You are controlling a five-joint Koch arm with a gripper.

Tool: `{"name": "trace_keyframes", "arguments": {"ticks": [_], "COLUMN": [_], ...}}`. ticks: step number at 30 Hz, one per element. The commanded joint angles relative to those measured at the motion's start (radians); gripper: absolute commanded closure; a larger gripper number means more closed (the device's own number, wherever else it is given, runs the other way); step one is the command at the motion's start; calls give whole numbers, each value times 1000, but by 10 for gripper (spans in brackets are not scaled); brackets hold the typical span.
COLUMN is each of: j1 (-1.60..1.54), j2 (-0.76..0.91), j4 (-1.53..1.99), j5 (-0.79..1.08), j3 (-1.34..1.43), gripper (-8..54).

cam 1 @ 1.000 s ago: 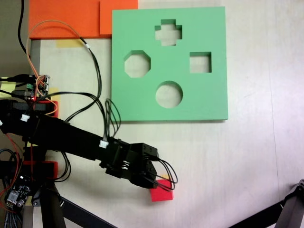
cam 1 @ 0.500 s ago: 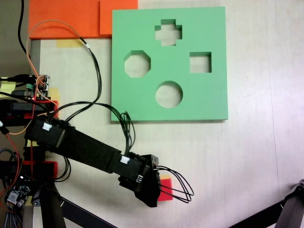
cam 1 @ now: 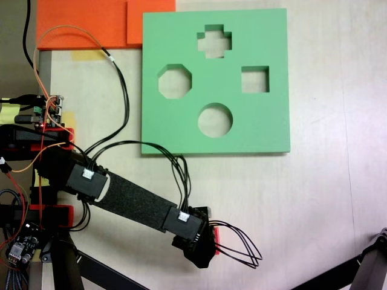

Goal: Put the square block into the corresponding hole

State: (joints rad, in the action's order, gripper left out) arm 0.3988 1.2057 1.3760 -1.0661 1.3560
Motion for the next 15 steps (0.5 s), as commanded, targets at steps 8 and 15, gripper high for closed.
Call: {"name": "trace_keyframes", "arguments": {"ticks": [8,15], "j1": [-46,-43], "j2": [-121,-121], "j4": [40,135], "j5": [-103,-103], "j3": [-35,-35], "gripper": [142,218]}}
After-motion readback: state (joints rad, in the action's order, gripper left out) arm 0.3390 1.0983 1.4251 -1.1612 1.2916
